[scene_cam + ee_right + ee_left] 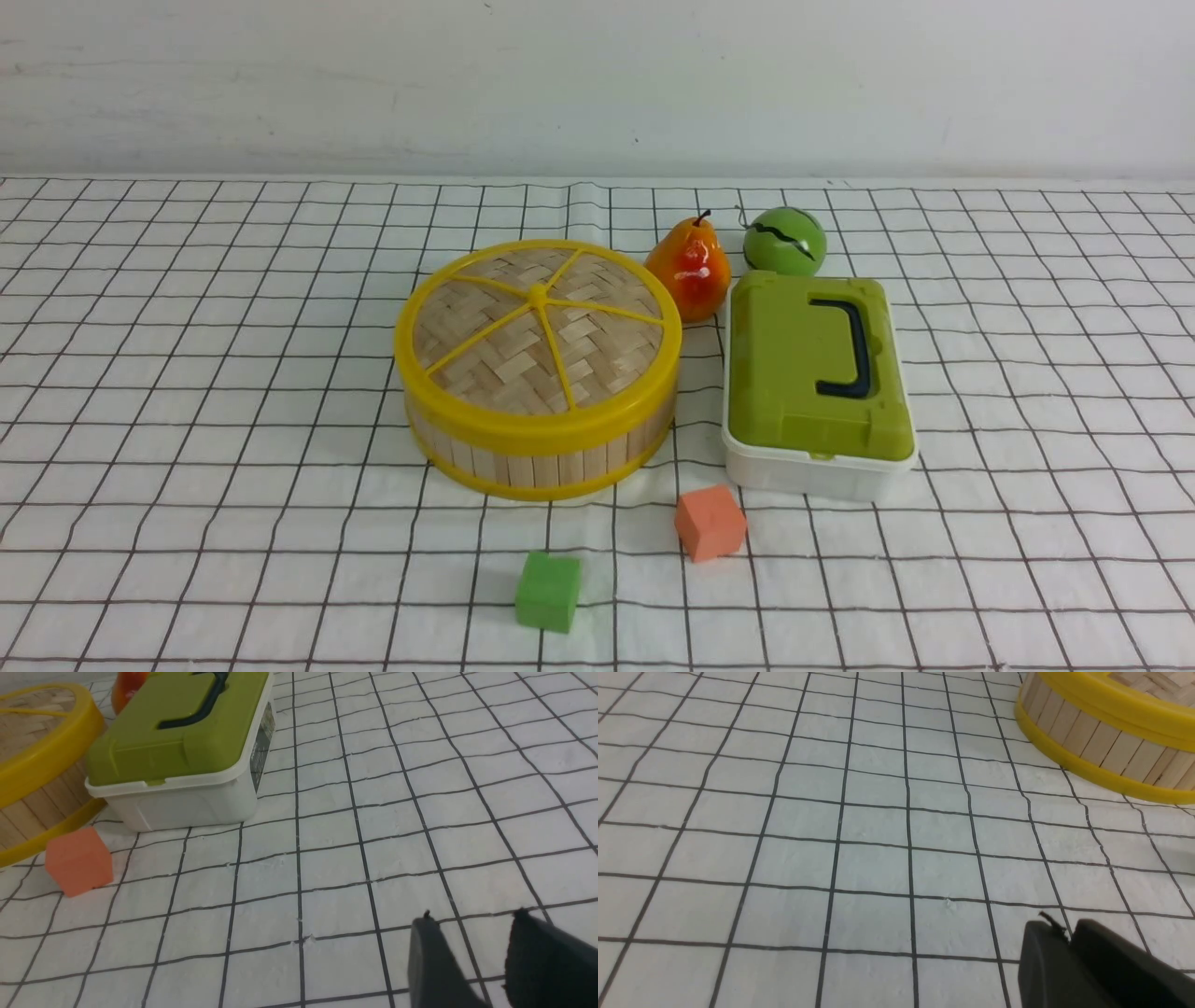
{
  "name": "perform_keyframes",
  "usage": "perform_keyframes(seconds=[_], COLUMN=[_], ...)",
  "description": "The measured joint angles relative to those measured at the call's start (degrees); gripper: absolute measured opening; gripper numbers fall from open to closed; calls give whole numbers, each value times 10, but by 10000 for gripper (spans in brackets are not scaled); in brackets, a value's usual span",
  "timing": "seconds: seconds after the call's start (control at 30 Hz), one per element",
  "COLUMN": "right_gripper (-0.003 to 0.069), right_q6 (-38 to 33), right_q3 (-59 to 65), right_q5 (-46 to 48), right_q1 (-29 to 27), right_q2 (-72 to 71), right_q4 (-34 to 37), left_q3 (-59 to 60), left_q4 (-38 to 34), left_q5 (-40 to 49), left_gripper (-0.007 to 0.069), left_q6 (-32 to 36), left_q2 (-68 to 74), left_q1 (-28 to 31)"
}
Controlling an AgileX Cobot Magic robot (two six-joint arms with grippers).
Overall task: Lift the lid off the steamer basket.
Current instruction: Use the left arm to lift the lid of the steamer
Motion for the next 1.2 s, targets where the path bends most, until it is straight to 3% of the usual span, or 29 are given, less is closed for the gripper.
perform_keyframes(seconds=[0.77,1.2], right_gripper=[240,240], right_q6=[0,0], right_q3=[0,0], right_q5=[0,0], right_q1=[0,0], right_q2=[0,0], right_q4=[0,0], left_q3=[0,0], left_q4=[-1,-4], left_q5=[-20,-341], left_gripper=[93,104], left_q6=[0,0], left_q2=[0,0], left_q1=[0,0])
